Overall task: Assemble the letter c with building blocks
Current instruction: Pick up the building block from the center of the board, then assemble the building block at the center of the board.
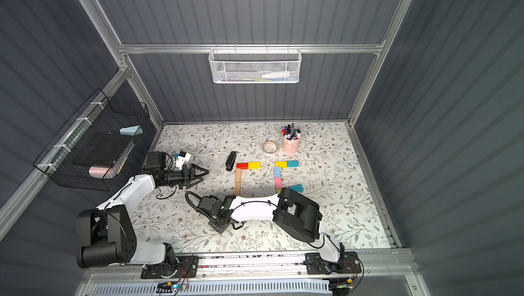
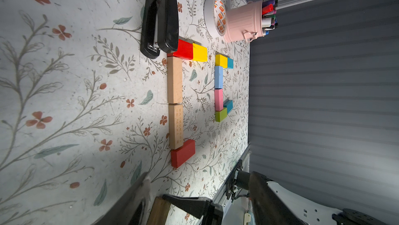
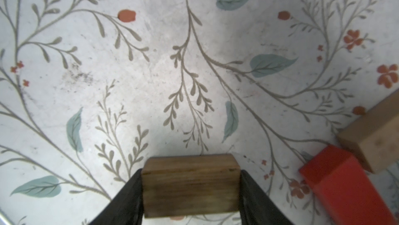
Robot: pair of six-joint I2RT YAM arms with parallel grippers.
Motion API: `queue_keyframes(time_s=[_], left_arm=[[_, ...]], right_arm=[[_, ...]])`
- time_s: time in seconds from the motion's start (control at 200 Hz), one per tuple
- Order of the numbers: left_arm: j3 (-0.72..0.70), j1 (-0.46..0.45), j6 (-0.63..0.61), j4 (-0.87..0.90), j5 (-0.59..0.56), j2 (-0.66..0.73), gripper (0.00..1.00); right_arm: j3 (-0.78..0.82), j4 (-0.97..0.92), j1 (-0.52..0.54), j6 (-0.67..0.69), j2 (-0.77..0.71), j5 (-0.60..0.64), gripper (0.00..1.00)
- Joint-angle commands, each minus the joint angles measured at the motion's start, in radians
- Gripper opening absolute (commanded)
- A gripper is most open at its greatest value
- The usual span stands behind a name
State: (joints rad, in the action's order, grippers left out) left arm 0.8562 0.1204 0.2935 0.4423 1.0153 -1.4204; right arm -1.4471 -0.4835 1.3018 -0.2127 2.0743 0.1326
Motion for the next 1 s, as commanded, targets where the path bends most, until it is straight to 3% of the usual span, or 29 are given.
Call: queue_keyframes(time_s=[0.0,0.525,0.996], left_arm=[[-0.014,-0.003,-0.025,0.006,-0.004,0.005,0.7],[-0.019,-0.113,-0.015,0.01,-0.07,0.024,0.71],[-0.027,-0.199,-0.008,0.012,-0.104,0.048,0.71]], right_arm=[[0.056,0.042,-0.032,-0.038,-0.063,-0.04,0.48],[0.37,0.231,-0.222,-0.326,-0.396,-0.117,0.42],[0.498,0.159,-0.382,-0.427,-0.57,-0.106,0.42]])
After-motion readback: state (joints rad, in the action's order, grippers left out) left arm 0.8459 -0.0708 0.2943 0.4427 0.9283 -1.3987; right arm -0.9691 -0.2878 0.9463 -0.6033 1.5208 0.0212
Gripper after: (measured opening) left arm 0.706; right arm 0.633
